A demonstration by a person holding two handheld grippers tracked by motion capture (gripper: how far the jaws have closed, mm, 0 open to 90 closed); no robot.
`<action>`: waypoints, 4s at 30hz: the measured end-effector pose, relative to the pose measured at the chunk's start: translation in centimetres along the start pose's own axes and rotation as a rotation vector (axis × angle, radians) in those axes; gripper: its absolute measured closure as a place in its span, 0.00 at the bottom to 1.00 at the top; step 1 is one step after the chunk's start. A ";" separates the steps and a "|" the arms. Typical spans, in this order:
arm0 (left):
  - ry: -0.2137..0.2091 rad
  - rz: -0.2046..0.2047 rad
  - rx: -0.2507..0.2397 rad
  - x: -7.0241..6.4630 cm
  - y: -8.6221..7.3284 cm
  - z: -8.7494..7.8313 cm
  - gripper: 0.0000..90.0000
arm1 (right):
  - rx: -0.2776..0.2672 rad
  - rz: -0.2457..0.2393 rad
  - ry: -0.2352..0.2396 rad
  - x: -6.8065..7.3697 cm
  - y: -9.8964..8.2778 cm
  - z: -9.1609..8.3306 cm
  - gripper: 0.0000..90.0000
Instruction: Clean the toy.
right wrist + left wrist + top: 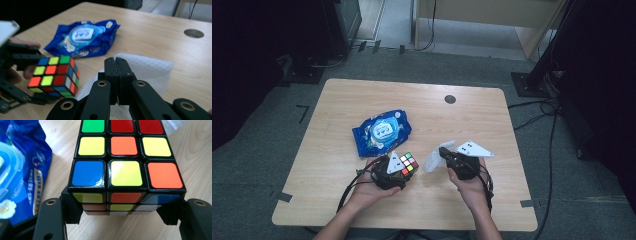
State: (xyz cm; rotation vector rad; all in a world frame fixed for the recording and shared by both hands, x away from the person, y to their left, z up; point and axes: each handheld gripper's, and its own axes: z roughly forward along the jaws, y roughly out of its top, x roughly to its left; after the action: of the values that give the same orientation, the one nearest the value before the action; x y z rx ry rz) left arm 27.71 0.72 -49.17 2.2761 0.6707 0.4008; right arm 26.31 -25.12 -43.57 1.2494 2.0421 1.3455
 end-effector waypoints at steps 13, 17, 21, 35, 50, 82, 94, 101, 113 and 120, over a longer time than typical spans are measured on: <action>-0.017 -0.024 -0.004 0.2 -0.3 -0.3 0.38 | 0.086 0.088 -0.228 -3.5 -3.3 0.5 0.53; -0.024 -0.020 -0.002 0.2 -0.3 -0.3 0.38 | 0.121 0.053 -0.211 -2.6 -3.7 2.1 0.31; -0.028 -0.019 -0.003 0.1 -0.3 -0.3 0.38 | 0.197 0.037 -0.220 -2.3 -4.4 4.2 0.26; -0.038 -0.024 -0.010 0.2 -0.3 -0.5 0.38 | 0.265 0.012 -0.230 -2.0 -6.4 4.3 0.64; -0.043 -0.005 0.003 -0.6 0.1 0.0 0.38 | -0.056 -0.098 0.041 4.9 -2.0 1.0 0.98; -0.064 0.006 -0.042 -1.3 0.9 -0.9 0.38 | -0.068 0.055 0.006 2.9 -3.2 2.4 0.98; -0.056 -0.006 -0.048 -1.5 1.0 -0.8 0.38 | -0.107 -0.038 0.194 8.1 -1.8 1.7 0.98; -0.059 -0.006 -0.052 -1.5 1.0 -0.9 0.38 | -0.080 -0.036 0.215 8.3 -2.5 2.8 0.98; -0.062 0.004 -0.051 -1.8 1.1 -0.9 0.38 | -0.084 -0.013 0.151 6.6 -2.5 2.7 0.98; -0.063 0.013 -0.047 -2.0 1.1 -0.8 0.38 | -0.075 0.019 0.099 4.7 -2.4 2.6 0.98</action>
State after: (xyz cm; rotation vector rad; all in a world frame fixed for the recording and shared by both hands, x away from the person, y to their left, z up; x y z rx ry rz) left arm 26.08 -0.64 -48.07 2.2401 0.6083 0.3465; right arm 24.59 -20.12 -46.25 1.1951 2.0296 1.5059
